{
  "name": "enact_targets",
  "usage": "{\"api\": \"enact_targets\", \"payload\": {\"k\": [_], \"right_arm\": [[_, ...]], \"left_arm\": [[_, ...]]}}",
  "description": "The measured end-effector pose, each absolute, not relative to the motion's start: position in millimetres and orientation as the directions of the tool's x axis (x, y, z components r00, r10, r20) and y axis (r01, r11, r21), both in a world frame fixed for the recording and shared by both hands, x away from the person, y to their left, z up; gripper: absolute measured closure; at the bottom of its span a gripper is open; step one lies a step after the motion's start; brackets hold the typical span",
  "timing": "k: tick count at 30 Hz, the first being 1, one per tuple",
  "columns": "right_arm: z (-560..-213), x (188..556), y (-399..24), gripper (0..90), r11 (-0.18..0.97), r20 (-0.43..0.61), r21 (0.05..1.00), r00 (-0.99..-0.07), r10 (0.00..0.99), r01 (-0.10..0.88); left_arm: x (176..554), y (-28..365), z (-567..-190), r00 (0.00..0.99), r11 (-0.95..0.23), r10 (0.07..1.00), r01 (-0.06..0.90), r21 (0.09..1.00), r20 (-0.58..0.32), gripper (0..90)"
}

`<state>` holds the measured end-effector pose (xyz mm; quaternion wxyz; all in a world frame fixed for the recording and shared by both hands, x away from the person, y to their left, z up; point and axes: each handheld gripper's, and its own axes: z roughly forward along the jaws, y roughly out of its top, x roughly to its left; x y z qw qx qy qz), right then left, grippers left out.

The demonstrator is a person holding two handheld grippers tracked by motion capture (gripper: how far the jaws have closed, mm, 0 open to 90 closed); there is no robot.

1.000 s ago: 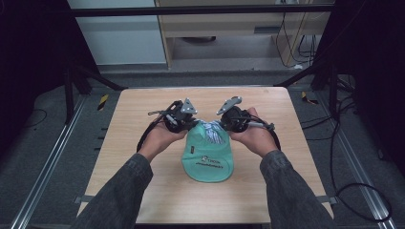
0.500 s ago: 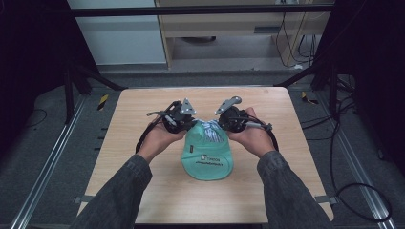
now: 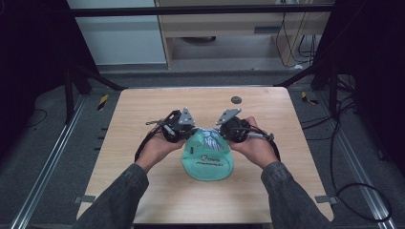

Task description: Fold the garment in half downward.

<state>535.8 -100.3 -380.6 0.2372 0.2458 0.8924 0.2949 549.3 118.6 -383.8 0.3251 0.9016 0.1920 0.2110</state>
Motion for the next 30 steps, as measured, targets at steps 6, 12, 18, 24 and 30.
{"api": "enact_targets", "payload": {"k": [6, 12, 18, 24, 30], "right_arm": [[-383.2, 528.7, -100.7, 82.9, 0.713, -0.281, 0.639, -0.775, 0.566, 0.289], [-390.7, 523.4, -99.1, 83.0, 0.72, -0.273, 0.632, -0.786, 0.554, 0.288], [-395.1, 519.5, -100.2, 83.2, 0.725, -0.269, 0.628, -0.795, 0.544, 0.283], [-398.0, 514.6, -99.1, 83.1, 0.734, -0.273, 0.62, -0.801, 0.533, 0.277], [-401.0, 510.8, -100.5, 83.1, 0.731, -0.27, 0.624, -0.802, 0.532, 0.274]], "left_arm": [[542.5, 120.0, -388.5, 0.842, -0.713, 0.477, 0.203, 0.672, 0.252, 81.8], [537.5, 121.7, -396.3, 0.85, -0.721, 0.467, 0.206, 0.662, 0.244, 81.7], [533.2, 123.0, -402.1, 0.856, -0.719, 0.462, 0.21, 0.663, 0.231, 81.6], [529.9, 123.2, -407.5, 0.863, -0.716, 0.459, 0.216, 0.664, 0.214, 81.7], [527.0, 123.5, -412.5, 0.865, -0.711, 0.461, 0.225, 0.666, 0.199, 81.7]]}}
